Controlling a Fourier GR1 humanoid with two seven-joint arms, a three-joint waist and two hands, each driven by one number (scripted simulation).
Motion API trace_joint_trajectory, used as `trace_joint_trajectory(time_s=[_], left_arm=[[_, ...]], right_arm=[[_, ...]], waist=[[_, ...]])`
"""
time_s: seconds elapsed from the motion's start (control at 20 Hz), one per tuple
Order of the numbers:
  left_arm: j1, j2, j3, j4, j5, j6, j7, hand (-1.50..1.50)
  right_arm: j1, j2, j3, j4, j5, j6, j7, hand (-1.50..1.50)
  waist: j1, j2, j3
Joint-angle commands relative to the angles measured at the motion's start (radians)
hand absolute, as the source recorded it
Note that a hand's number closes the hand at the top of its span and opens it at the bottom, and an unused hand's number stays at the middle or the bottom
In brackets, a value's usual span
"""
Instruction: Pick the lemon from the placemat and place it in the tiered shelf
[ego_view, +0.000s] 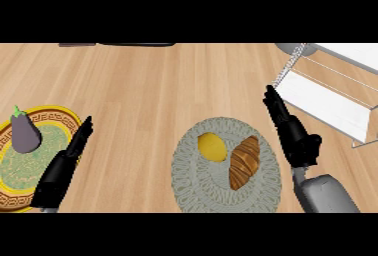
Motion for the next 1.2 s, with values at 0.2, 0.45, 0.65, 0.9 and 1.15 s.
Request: trace_joint_trajectory(time_s=[0.2,0.45,0.65,0.9,1.15], left_arm=[[-0.037,0.026,0.157,0.066,0.134,-0.026,0.112,0.00],[0.009,0.008,0.168,0.107,0.189,-0.035,0.165,0.00],[0.019,0.004,0.204,0.110,0.235,-0.097,0.151,0.00],[-0.022,0.024,0.242,0.176,0.226,-0.118,0.147,0.00],[0.028,0.033,0.252,0.146,0.226,-0.116,0.136,0.00]], right_arm=[[-0.214,0.180,0.232,-0.026,0.174,-0.032,0.028,1.50],[-0.154,0.131,0.215,0.054,0.567,-0.471,0.124,1.50],[-0.083,0.261,0.476,0.045,0.642,-0.550,0.251,-1.50],[-0.098,0.264,0.538,0.000,0.979,-0.526,0.586,-1.50],[-0.164,0.228,0.494,-0.037,1.181,-0.234,0.885,-1.50]], waist=[[0.032,-0.008,0.026],[-0.018,-0.023,0.021],[-0.002,-0.015,0.027],[-0.035,-0.020,0.024],[-0.040,-0.030,0.022]])
